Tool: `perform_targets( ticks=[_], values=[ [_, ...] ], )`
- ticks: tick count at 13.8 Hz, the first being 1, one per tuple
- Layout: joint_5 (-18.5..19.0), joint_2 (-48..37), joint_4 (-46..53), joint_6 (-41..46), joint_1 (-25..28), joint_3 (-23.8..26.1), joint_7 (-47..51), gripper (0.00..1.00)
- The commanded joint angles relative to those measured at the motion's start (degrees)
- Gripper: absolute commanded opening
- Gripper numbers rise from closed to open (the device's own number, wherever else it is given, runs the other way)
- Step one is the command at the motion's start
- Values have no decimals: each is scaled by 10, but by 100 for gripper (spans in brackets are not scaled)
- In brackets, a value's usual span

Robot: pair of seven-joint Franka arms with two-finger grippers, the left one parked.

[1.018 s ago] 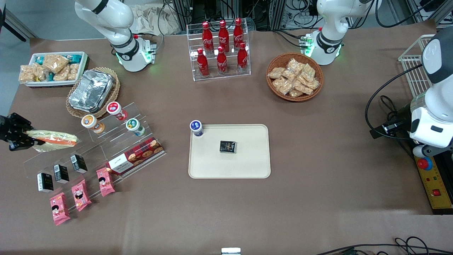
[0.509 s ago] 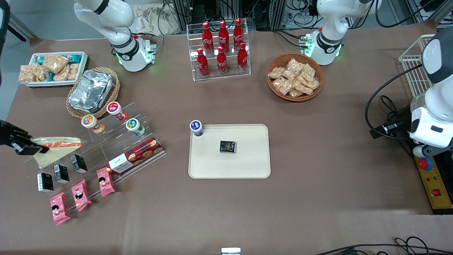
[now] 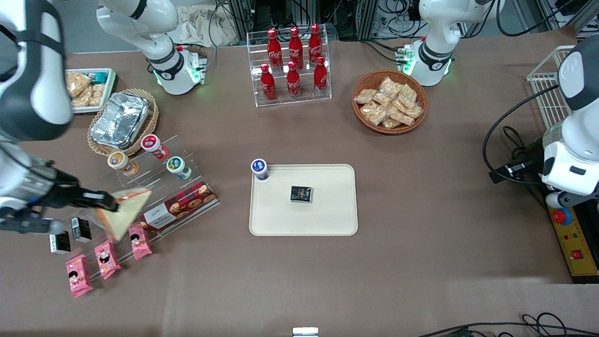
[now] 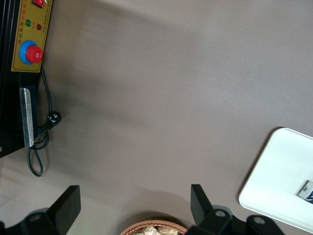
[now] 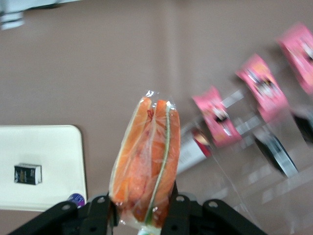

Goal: Place sandwich on tray
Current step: 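Carry the sandwich with the right gripper over the cream tray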

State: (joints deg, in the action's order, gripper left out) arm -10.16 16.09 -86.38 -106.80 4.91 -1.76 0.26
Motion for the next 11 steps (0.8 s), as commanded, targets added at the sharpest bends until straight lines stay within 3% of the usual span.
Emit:
perform_targets(
  ticks=[1,6,9,11],
  values=[
    [17,38,23,-59,71,-5,-61,38],
    [95,75,23,-150,196,-5,-117,38],
    [174,106,23,-211,250,-5,-158,38],
    [183,133,22,-267,275,-5,-166,39]
  ],
)
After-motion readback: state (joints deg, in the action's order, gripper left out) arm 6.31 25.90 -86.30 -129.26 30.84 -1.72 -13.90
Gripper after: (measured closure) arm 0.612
